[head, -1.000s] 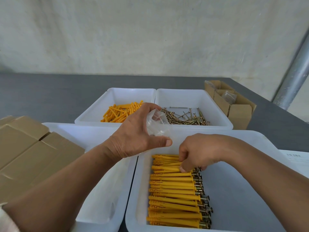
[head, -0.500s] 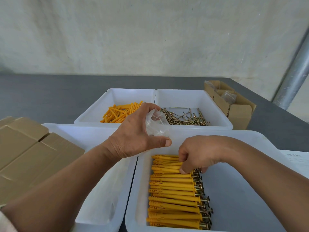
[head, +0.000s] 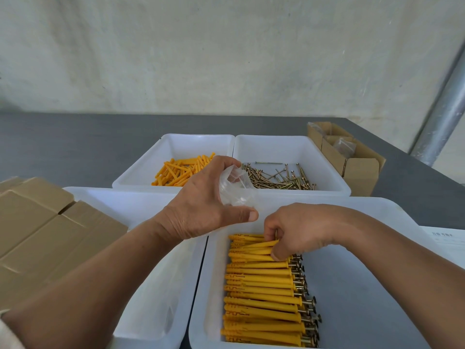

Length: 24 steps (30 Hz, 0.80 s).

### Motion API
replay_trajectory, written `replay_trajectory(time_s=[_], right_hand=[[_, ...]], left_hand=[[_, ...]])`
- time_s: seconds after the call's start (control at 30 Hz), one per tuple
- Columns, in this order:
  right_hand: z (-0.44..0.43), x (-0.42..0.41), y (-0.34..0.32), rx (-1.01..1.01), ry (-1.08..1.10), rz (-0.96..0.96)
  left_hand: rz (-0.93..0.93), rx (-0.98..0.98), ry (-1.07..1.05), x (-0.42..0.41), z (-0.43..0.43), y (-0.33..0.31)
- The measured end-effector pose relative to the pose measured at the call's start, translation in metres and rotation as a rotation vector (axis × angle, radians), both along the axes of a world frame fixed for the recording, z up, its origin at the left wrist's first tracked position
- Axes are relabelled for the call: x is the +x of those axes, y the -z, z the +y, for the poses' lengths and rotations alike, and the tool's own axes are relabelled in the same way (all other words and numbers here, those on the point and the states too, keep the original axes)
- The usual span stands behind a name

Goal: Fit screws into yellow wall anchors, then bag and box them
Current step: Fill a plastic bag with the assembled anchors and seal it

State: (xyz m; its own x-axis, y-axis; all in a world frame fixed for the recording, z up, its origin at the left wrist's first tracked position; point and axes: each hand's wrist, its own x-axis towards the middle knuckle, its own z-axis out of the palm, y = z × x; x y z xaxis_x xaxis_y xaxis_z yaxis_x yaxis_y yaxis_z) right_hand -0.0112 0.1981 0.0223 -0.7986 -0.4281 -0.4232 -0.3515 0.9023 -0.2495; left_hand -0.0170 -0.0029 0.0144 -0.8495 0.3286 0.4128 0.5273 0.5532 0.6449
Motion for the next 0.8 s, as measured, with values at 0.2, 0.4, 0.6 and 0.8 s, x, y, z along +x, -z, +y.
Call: replay_trajectory(time_s=[0.2, 0.4, 0.6, 0.8], right_hand=[[0.0018, -0.0025, 0.0005, -0.117, 0.059, -0.030], [0.0061, -0.0059, 0.0021, -0.246, 0.140, -0.062], [0.0071, -0.0078, 0.0055, -0.459, 0.212, -0.079], [0.0035, -0.0085, 0.0068, -0.515, 0.242, -0.076]], left_hand=[[0.001, 0.004, 0.001, 0.0003, -0.0005, 0.0000], [-0.003, 0.009, 0.000, 0.0007, -0.0001, -0.0004], [-0.001, 0.013, 0.000, 0.0004, -0.0005, -0.0001], [0.001, 0.022, 0.006, 0.0008, -0.0005, -0.0009]])
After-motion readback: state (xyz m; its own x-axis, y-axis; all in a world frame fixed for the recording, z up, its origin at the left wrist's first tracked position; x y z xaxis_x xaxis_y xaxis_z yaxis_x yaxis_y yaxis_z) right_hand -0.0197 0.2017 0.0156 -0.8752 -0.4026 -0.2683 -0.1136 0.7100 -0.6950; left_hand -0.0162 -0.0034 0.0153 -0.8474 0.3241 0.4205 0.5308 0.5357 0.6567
